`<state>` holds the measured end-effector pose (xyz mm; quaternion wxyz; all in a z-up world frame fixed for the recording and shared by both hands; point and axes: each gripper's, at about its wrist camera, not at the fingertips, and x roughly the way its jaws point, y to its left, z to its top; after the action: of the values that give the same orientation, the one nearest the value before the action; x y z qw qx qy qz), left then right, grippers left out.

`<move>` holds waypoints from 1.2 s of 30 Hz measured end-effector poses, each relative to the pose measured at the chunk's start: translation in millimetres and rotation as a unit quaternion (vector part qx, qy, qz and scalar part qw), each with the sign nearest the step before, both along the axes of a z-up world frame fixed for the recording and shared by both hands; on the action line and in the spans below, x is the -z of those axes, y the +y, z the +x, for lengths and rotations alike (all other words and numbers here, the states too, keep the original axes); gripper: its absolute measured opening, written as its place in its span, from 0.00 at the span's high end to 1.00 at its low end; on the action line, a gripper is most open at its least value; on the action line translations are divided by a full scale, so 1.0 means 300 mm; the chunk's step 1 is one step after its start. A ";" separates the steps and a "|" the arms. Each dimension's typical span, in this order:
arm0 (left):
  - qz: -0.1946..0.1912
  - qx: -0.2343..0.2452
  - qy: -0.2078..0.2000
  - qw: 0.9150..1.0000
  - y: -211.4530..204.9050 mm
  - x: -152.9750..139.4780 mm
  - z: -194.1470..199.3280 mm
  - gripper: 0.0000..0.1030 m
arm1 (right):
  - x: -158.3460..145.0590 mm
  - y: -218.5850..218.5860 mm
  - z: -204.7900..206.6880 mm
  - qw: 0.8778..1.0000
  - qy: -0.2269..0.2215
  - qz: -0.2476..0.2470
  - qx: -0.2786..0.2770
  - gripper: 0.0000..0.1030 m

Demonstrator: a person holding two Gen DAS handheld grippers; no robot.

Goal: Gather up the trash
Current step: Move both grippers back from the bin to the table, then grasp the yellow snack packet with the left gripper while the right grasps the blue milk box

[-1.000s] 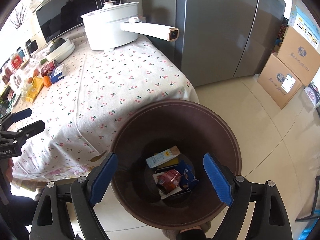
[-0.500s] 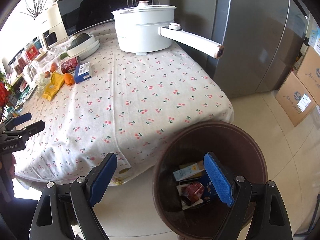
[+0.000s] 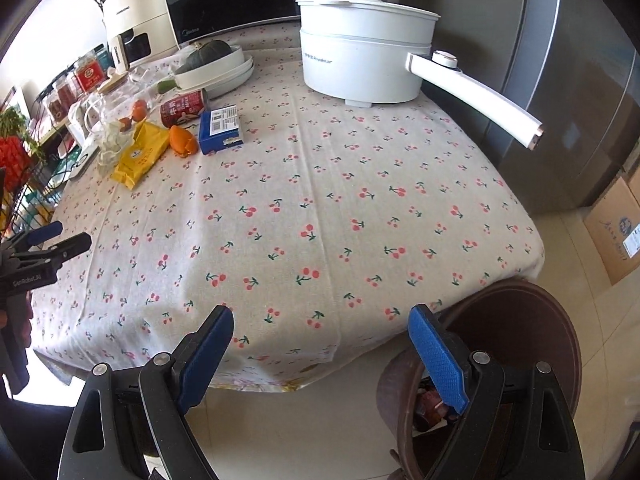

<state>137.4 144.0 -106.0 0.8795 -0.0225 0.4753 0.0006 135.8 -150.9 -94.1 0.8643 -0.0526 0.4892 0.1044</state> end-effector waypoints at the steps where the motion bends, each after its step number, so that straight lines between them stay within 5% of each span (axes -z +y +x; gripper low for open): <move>1: -0.006 -0.003 -0.002 1.000 0.020 0.002 0.016 0.01 | 0.007 0.015 0.011 1.000 0.004 -0.001 -0.005 0.12; 14: 0.060 0.007 -0.003 0.998 0.062 0.100 0.348 0.04 | -0.009 0.174 0.298 0.999 -0.010 0.015 -0.049 0.10; 19: 0.061 0.020 0.007 0.998 0.065 0.129 0.408 0.23 | 0.023 0.282 0.413 0.996 -0.021 0.015 -0.088 0.10; 24: 0.023 0.029 0.014 0.999 0.086 0.136 0.411 0.47 | 0.061 0.401 0.518 0.993 -0.028 0.024 -0.114 0.10; 31: 0.000 0.030 0.006 1.000 0.110 0.127 0.380 0.50 | 0.130 0.537 0.612 0.990 -0.029 0.022 -0.137 0.11; 34: -0.006 0.028 0.004 1.000 0.120 0.115 0.370 0.50 | 0.166 0.569 0.638 0.991 -0.020 0.010 -0.134 0.22; 35: -0.006 0.027 0.004 1.000 0.121 0.111 0.365 0.50 | 0.174 0.574 0.644 0.991 -0.017 0.009 -0.134 0.40; 36: -0.007 0.026 0.003 1.000 0.123 0.108 0.361 0.50 | 0.180 0.574 0.648 0.991 -0.013 0.011 -0.133 0.43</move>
<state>245.7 181.0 -138.3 0.8774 -0.0160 0.4787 -0.0254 330.3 21.3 -148.2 0.8494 -0.1095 0.4656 0.2231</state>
